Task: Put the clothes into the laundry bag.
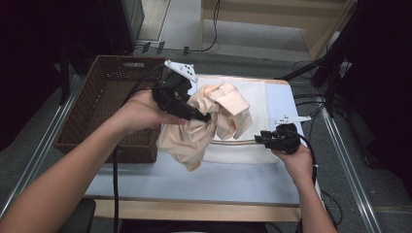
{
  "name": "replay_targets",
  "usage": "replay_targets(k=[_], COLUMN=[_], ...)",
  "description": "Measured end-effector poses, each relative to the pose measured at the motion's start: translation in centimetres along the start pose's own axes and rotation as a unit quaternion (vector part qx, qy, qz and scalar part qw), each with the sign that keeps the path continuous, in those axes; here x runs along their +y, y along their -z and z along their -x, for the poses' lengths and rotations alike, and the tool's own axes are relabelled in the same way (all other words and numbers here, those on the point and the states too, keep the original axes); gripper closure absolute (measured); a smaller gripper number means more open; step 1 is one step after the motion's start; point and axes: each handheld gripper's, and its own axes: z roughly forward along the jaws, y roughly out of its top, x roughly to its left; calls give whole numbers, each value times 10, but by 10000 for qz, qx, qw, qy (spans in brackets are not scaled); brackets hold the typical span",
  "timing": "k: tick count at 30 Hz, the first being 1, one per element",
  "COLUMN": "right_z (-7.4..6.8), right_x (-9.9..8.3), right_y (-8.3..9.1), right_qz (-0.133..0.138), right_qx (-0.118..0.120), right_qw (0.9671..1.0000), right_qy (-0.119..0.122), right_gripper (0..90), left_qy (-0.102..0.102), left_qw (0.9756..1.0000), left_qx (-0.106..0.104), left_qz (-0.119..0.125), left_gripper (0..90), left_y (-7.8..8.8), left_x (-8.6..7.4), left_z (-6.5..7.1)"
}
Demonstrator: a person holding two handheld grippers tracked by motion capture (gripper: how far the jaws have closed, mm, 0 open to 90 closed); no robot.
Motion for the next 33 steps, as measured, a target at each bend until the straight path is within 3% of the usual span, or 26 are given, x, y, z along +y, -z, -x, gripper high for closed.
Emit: replay_targets(k=[11, 17, 22, 30, 33], right_z=[3, 2, 2, 1, 1], right_x=[-2, -3, -3, -3, -4], right_y=[-4, -7, -9, -11, -13], right_qz=[-31, -78, -86, -117, -171], right_qx=[-125, -150, -138, -107, -121], right_qw=[9998, 9996, 9994, 9993, 9991], right_qy=[137, 223, 293, 325, 379], right_gripper=[570, 567, 567, 567, 567], left_qy=[-44, 135, 132, 113, 287], left_qw=[9995, 9992, 9978, 9965, 9956], left_qx=[-147, -276, -358, -368, -593], left_qz=[-280, -242, -539, -745, -666], left_gripper=[648, 646, 646, 644, 643], left_y=[-53, -70, -98, -128, -142], left_x=[-32, -47, -68, -89, -100], left_z=[13, 17, 27, 33, 32])
